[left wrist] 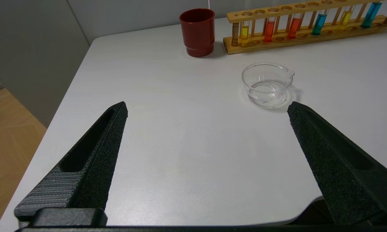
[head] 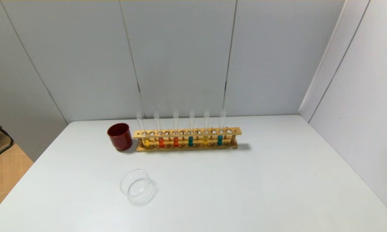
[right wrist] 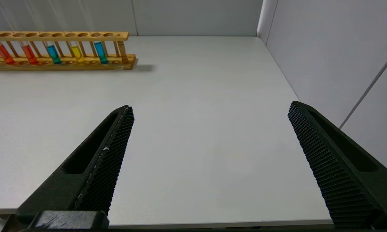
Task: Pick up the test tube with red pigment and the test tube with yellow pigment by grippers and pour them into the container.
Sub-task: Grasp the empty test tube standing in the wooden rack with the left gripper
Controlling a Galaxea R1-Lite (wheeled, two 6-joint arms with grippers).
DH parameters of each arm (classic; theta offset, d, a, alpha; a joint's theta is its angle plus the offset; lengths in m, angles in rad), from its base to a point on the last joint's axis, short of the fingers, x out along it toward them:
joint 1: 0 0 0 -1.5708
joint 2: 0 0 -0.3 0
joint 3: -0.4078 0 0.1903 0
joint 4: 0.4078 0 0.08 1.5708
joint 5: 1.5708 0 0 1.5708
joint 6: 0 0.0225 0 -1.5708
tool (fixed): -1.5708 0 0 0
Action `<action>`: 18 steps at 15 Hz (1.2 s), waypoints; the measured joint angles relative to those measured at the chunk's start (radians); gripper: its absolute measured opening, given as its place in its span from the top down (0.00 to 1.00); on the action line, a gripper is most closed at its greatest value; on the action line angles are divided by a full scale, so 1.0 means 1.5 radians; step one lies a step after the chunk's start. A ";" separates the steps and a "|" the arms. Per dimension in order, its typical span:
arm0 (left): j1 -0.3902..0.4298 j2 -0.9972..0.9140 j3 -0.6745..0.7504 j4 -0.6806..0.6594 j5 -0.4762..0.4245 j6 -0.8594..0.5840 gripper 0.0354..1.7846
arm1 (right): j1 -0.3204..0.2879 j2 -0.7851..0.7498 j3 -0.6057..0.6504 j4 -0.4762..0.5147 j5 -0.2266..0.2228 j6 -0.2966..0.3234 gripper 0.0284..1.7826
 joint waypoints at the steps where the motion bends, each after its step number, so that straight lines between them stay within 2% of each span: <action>1: 0.000 0.000 0.000 0.000 0.000 0.000 0.02 | 0.000 0.000 0.000 0.000 0.000 0.000 0.02; 13: 0.000 0.000 0.000 0.000 0.000 -0.004 0.02 | 0.000 0.000 0.000 0.000 0.000 0.000 0.02; 18: 0.000 0.000 0.000 0.000 -0.003 0.030 0.02 | 0.000 0.000 0.000 0.000 0.000 0.000 0.02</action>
